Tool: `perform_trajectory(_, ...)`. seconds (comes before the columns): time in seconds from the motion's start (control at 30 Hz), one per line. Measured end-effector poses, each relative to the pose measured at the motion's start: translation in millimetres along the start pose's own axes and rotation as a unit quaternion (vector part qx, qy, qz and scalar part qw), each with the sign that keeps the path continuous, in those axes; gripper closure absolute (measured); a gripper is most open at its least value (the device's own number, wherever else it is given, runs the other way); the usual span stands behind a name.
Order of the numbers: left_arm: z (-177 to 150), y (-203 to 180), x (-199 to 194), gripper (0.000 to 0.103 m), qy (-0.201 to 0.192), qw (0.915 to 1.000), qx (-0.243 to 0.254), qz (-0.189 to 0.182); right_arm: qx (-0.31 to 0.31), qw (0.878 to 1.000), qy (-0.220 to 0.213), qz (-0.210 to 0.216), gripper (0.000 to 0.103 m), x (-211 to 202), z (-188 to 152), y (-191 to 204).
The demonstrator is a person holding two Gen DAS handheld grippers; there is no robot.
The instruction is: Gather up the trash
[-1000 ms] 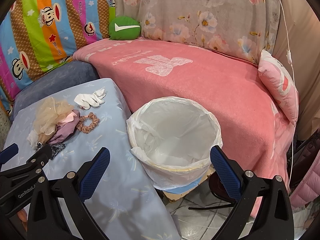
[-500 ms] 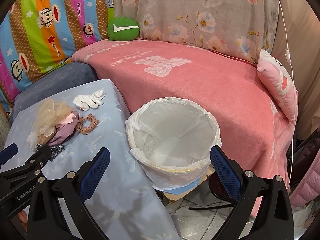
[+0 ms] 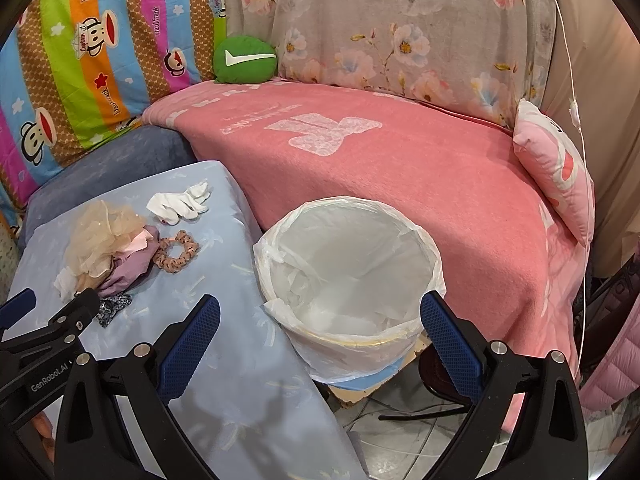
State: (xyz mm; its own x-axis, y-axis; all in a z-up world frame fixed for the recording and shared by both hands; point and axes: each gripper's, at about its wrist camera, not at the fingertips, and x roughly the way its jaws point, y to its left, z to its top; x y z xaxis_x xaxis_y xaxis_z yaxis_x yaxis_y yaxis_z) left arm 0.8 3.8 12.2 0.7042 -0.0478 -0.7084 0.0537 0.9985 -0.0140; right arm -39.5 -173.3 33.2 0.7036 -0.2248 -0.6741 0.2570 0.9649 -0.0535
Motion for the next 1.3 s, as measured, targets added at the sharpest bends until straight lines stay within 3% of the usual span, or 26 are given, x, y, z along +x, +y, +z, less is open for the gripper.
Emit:
perform_trajectory(0.43,5.0,49.8,14.5,0.007,-0.004,0.9997,-0.018,-0.019,-0.009,1.0,0.001,0.016,0.006,7.9,4.7,39.4)
perform_trajectory(0.87,9.4,143.1,61.2,0.007,0.011,0.9975,-0.058,0.038,-0.04,0.997,0.009,0.068,0.006,26.1,8.0,114.2)
perform_trajectory(1.2,16.4,185.3,107.1,0.007,0.047,0.9948,-0.088,-0.019,-0.054,0.991,0.043,0.111,0.006,56.5,-0.6,170.9)
perform_trajectory(1.3,15.1,190.8,117.2,0.016,0.061,0.9917,-0.105,-0.042,-0.06,0.99,0.049,0.114,0.006,62.8,-3.7,182.4)
